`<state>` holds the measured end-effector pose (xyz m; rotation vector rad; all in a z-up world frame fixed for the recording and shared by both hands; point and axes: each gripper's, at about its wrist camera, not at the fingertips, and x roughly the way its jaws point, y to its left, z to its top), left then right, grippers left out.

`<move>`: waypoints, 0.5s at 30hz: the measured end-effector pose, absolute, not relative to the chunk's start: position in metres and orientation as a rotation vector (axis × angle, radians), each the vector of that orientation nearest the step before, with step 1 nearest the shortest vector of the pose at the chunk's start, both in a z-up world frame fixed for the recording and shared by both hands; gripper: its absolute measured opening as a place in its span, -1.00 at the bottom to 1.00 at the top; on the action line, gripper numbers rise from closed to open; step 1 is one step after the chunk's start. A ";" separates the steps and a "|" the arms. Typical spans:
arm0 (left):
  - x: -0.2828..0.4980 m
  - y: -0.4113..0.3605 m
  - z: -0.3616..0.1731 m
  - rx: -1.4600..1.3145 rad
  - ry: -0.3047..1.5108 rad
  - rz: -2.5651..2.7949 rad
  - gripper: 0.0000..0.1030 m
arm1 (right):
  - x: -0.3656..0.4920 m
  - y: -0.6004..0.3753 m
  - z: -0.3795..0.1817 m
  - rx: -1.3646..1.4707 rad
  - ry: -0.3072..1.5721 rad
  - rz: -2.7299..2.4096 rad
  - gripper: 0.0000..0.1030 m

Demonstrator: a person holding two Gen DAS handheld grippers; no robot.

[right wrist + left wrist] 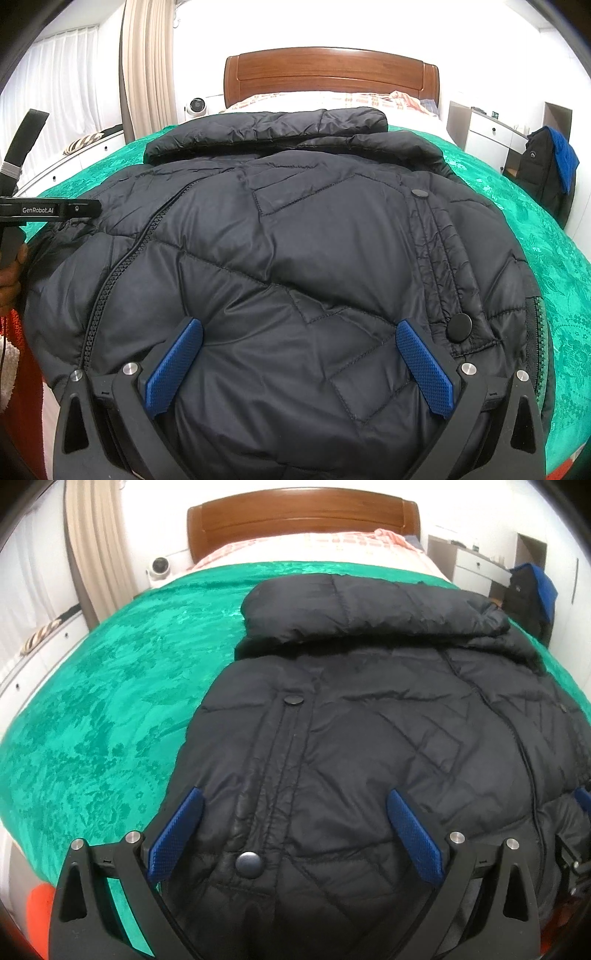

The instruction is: Fold large clothes

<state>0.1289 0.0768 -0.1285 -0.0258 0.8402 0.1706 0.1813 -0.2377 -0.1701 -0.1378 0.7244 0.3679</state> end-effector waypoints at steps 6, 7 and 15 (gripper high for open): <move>0.129 0.080 -0.127 -0.034 0.835 0.185 0.95 | 0.181 -0.238 -0.170 -0.138 0.725 0.368 1.00; 0.129 0.080 -0.127 -0.036 0.836 0.187 0.95 | 0.181 -0.238 -0.170 -0.138 0.724 0.368 1.00; 0.129 0.083 -0.128 -0.039 0.839 0.200 0.95 | 0.181 -0.238 -0.170 -0.138 0.724 0.368 1.00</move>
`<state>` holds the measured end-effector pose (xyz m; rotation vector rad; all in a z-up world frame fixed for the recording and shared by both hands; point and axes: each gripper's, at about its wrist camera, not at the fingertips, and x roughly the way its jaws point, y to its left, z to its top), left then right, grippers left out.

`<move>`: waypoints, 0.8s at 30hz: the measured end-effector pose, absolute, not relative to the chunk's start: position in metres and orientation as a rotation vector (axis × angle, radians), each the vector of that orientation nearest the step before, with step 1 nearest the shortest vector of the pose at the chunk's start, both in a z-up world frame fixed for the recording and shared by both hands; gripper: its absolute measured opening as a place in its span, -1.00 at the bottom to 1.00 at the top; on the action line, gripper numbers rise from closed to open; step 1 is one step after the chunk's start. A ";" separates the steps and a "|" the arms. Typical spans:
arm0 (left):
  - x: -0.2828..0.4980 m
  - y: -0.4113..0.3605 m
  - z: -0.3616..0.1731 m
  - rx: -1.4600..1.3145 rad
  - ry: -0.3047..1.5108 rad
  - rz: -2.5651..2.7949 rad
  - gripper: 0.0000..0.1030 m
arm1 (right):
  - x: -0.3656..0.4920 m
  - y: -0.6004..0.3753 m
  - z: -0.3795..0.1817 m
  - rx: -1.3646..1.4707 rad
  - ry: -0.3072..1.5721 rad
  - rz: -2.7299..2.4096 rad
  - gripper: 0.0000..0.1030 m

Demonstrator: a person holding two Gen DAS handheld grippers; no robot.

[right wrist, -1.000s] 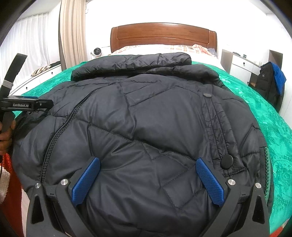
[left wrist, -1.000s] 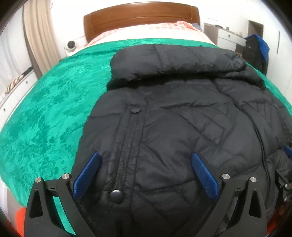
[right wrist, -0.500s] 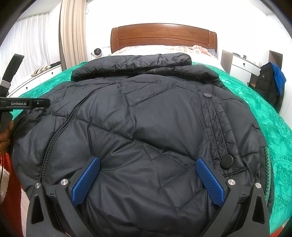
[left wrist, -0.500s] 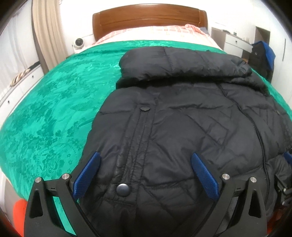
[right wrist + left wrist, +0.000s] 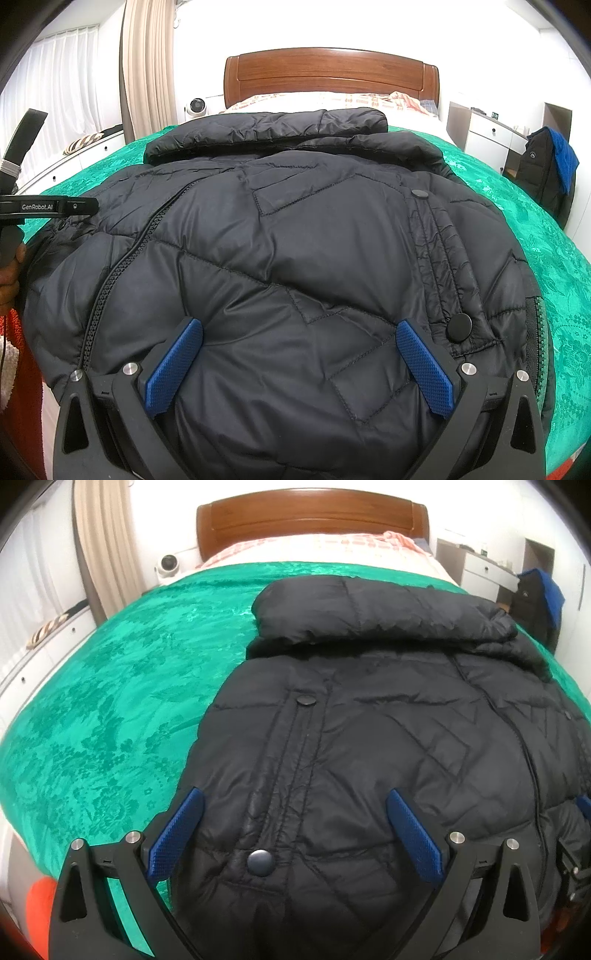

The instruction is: Fold large clothes

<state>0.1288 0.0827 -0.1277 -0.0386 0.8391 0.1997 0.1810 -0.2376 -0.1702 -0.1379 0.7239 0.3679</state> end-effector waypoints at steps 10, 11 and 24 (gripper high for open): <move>0.128 0.087 -0.127 -0.050 0.836 0.218 0.95 | 0.181 -0.238 -0.170 -0.138 0.723 0.368 1.00; 0.128 0.088 -0.127 -0.053 0.836 0.220 0.95 | 0.181 -0.238 -0.170 -0.138 0.723 0.368 1.00; 0.127 0.094 -0.126 -0.077 0.837 0.241 0.95 | 0.181 -0.238 -0.170 -0.138 0.723 0.368 1.00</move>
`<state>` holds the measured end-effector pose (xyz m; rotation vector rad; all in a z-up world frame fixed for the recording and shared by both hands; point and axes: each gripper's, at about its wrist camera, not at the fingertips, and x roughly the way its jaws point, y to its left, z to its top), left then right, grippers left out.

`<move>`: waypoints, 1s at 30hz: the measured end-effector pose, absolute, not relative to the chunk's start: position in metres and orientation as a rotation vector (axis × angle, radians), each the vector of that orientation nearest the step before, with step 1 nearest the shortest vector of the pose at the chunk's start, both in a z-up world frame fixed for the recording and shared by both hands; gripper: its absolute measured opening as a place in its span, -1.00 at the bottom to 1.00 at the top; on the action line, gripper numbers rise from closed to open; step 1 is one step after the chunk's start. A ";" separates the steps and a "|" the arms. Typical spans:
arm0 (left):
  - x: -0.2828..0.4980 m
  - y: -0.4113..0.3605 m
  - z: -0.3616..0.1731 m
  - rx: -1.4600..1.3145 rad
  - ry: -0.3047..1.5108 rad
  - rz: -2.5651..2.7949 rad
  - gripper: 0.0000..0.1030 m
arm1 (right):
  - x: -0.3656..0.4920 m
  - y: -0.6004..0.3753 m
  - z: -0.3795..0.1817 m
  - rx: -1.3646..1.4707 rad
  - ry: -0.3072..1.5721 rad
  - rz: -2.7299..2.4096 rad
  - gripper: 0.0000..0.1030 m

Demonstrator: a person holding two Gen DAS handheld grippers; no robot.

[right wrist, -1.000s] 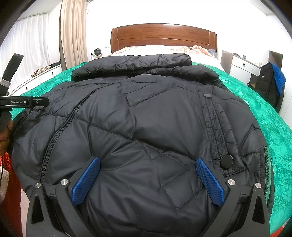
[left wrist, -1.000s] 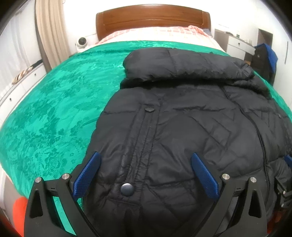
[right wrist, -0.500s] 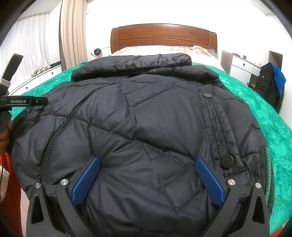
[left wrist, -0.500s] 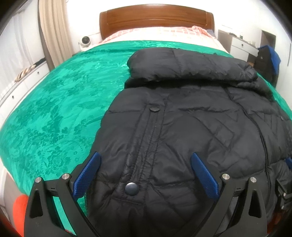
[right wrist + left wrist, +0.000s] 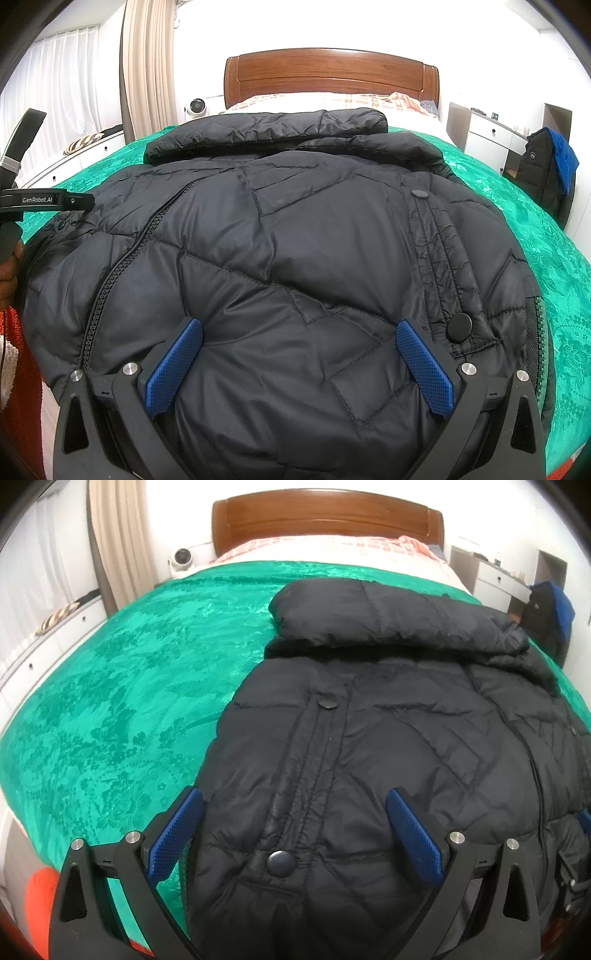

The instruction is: Fold large clothes

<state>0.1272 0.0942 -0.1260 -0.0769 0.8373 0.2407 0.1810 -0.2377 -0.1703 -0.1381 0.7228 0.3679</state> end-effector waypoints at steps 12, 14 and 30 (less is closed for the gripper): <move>0.128 0.096 -0.126 -0.077 0.841 0.252 0.95 | 0.181 -0.238 -0.170 -0.138 0.722 0.368 1.00; 0.127 0.097 -0.126 -0.078 0.841 0.256 0.95 | 0.181 -0.238 -0.170 -0.138 0.722 0.368 1.00; 0.127 0.099 -0.127 -0.084 0.841 0.267 0.95 | 0.181 -0.238 -0.171 -0.139 0.721 0.368 1.00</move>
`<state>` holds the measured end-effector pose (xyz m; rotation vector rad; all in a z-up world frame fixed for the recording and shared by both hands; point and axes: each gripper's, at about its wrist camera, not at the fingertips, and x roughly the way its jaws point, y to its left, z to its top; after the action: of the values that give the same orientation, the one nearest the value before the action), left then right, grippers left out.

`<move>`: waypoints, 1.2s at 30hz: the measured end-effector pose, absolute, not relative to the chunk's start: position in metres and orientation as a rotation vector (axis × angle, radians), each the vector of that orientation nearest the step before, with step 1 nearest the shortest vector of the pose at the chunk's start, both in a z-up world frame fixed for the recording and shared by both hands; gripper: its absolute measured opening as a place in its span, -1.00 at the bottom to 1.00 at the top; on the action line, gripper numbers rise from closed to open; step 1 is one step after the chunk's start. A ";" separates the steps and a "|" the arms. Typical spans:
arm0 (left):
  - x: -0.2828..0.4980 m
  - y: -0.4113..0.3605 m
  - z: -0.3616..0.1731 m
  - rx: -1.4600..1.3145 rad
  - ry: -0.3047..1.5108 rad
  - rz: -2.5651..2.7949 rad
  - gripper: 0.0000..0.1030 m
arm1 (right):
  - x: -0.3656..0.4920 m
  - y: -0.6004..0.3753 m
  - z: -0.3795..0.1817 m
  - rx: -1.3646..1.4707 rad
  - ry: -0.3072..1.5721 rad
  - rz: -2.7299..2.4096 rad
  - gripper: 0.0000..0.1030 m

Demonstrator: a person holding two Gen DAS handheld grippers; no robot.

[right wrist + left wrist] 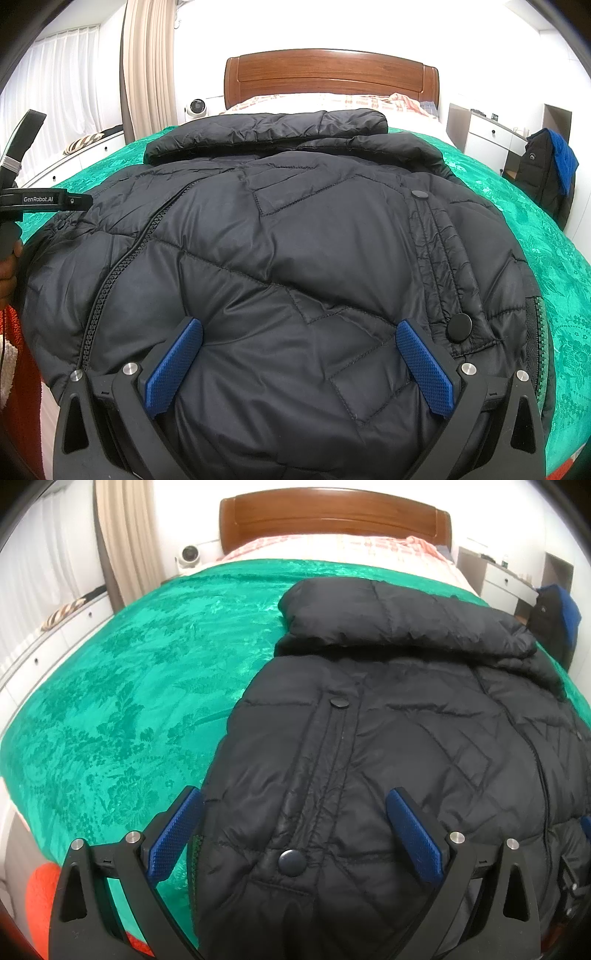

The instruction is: Fold large clothes

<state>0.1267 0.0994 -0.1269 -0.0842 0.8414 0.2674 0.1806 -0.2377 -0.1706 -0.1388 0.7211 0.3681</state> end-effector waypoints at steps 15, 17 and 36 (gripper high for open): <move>0.122 0.107 -0.124 -0.091 0.848 0.282 0.95 | 0.180 -0.238 -0.171 -0.139 0.720 0.368 1.00; 0.120 0.109 -0.123 -0.089 0.850 0.283 0.95 | 0.180 -0.238 -0.171 -0.139 0.720 0.368 1.00; 0.106 0.137 -0.124 -0.159 0.867 0.330 0.95 | 0.180 -0.238 -0.172 -0.140 0.718 0.368 1.00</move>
<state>0.1064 0.1368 -0.1236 -0.1592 0.8666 0.3304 0.1800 -0.2377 -0.1716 -0.1402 0.7182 0.3684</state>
